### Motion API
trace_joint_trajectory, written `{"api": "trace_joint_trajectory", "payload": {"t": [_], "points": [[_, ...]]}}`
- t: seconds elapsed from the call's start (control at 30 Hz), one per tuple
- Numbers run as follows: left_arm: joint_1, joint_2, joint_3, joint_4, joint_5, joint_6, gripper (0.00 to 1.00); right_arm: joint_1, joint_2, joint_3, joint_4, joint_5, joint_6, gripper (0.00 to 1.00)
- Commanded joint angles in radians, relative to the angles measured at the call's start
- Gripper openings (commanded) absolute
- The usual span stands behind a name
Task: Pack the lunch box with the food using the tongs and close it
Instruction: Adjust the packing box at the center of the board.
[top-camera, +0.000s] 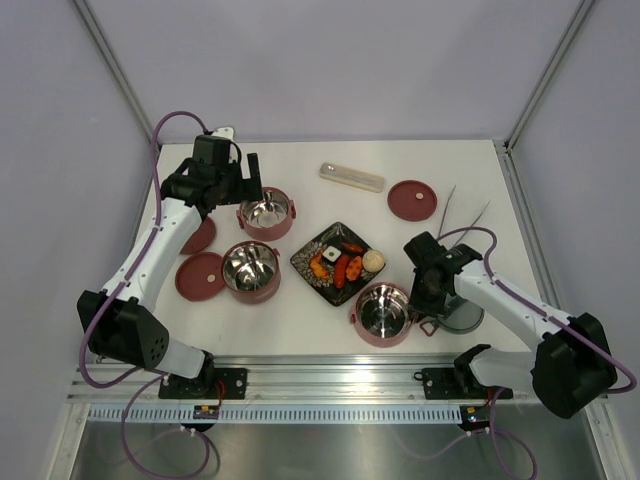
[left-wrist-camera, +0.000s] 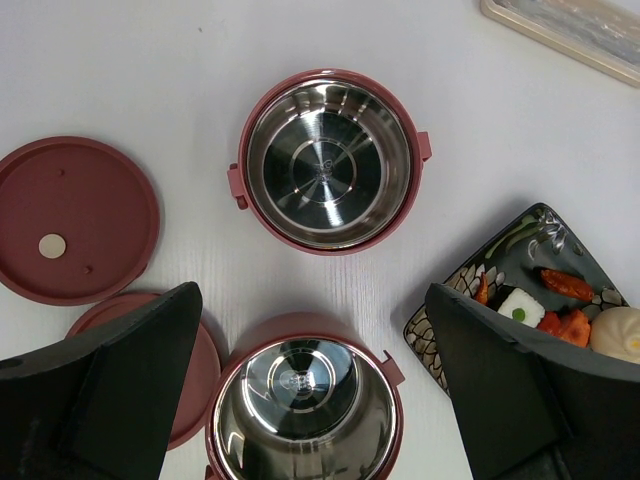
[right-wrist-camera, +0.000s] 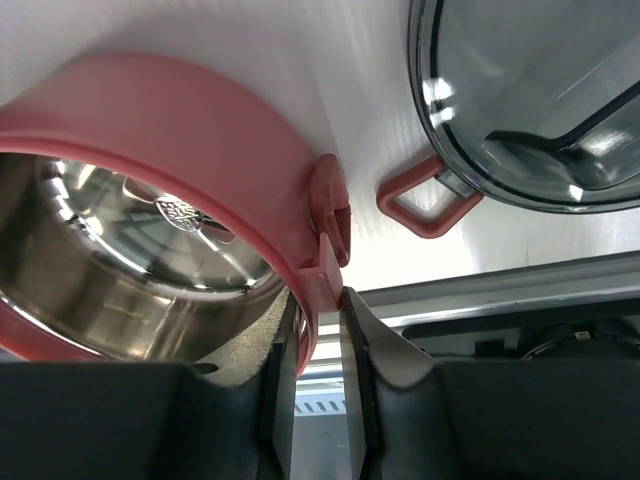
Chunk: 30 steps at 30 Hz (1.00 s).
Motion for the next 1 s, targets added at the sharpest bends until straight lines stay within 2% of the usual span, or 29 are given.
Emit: {"api": "trace_joint_trajectory", "payload": {"t": [0.0, 0.07, 0.17, 0.27, 0.53, 0.9, 0.97], "points": [[-0.006, -0.017, 0.021, 0.048, 0.011, -0.004, 0.99, 0.008, 0.008, 0.065, -0.002, 0.058, 0.002, 0.14], [-0.004, -0.016, 0.021, 0.051, 0.011, -0.006, 0.99, 0.007, 0.047, 0.081, 0.005, 0.057, 0.002, 0.08], [-0.006, -0.016, 0.021, 0.053, 0.010, -0.006, 0.99, 0.013, 0.088, 0.113, 0.019, 0.058, -0.008, 0.07], [-0.004, -0.021, 0.019, 0.053, 0.001, -0.003, 0.99, 0.013, 0.110, 0.137, 0.012, 0.098, -0.007, 0.00], [-0.006, -0.025, 0.013, 0.051, -0.015, 0.009, 0.99, 0.014, 0.130, 0.150, -0.051, 0.192, 0.019, 0.00], [-0.004, -0.008, 0.024, 0.050, -0.012, 0.028, 0.99, 0.011, 0.246, 0.217, -0.085, 0.278, 0.084, 0.01], [-0.004, -0.007, 0.025, 0.050, -0.013, 0.034, 0.99, 0.013, 0.242, 0.220, -0.081, 0.274, 0.070, 0.07]]}}
